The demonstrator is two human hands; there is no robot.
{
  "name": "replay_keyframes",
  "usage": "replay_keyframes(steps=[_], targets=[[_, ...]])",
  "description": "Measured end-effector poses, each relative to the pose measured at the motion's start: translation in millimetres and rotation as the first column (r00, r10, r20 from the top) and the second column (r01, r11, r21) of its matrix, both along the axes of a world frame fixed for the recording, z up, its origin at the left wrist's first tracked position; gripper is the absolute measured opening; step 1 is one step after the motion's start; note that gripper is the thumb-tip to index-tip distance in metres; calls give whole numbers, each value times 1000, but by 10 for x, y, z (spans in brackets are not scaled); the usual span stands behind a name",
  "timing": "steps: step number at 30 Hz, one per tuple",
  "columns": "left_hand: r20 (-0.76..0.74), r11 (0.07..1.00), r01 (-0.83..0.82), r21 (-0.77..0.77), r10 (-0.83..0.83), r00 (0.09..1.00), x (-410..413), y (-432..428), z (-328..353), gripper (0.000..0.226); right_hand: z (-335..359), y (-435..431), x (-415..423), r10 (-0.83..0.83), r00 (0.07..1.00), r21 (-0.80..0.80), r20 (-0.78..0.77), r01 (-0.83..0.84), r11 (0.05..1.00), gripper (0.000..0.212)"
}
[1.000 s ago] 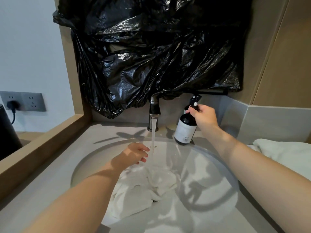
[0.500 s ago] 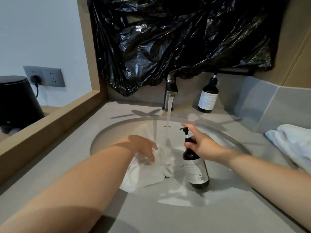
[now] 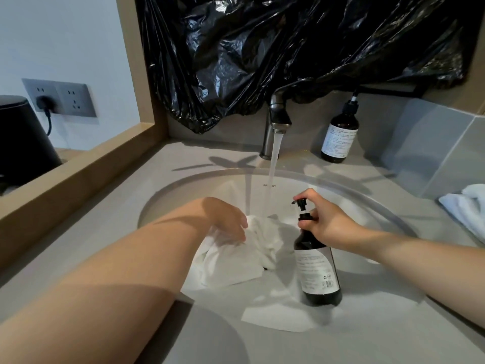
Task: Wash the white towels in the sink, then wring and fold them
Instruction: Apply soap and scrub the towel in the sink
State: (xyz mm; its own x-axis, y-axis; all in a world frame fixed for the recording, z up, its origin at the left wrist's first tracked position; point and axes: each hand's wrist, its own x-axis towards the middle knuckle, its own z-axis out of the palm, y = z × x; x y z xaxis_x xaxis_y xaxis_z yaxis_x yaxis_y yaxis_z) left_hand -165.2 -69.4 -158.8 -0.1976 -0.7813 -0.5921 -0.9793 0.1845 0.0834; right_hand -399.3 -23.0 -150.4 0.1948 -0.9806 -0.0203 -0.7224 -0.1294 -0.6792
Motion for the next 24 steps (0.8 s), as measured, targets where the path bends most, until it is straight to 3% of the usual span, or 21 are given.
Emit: replay_keyframes(steps=[9,12,15,20,24], targets=[[-21,999,-24,-26,23,1000,88,4,53,57,-15,44,90,38,999,2,-10,-38,999,32],[-19,997,-78,-20,78,997,156,-16,70,63,43,148,154,186,982,-3,-25,-186,983,40],[7,995,-95,-34,96,995,221,-21,139,56,77,209,278,276,956,-31,-101,-280,959,46],[-223,951,-306,43,307,925,409,5,223,49,96,153,594,233,971,-70,-43,-236,969,46],[-281,925,-375,55,375,883,459,18,232,36,84,179,714,254,967,-57,34,-252,966,47]])
